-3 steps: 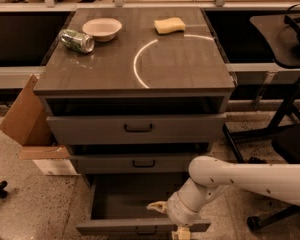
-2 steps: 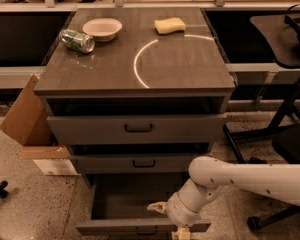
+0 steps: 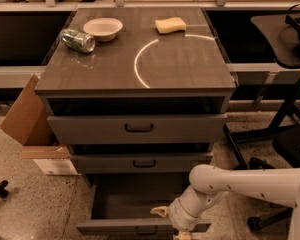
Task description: Close bottom drawer
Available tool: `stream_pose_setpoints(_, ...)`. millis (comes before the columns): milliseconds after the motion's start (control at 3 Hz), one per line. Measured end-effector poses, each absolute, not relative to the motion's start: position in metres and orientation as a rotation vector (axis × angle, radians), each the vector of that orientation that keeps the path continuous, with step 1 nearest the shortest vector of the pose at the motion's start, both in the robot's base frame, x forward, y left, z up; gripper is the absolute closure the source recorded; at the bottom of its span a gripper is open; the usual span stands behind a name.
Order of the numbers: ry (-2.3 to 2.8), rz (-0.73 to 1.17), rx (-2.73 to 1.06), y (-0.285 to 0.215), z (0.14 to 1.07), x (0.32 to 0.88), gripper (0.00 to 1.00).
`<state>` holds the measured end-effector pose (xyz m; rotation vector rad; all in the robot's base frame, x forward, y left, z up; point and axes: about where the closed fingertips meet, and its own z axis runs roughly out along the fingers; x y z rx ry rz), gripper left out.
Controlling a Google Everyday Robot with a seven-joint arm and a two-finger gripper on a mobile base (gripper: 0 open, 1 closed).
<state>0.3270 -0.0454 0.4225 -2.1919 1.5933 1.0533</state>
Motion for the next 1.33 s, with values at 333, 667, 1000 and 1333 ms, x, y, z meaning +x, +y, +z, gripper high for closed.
stream_pose_setpoints(333,1.646,1.058,-2.128,-0.07,0.369,0.331,0.0)
stream_pose_setpoints(667,1.646,1.058,-2.128,-0.07,0.369,0.331,0.0)
stream_pose_setpoints(1000,1.577,1.056,-2.179,-0.069,0.36,0.33,0.0)
stream_pose_setpoints(1333,1.526,1.067,-2.229,-0.072,0.325,0.336,0.27)
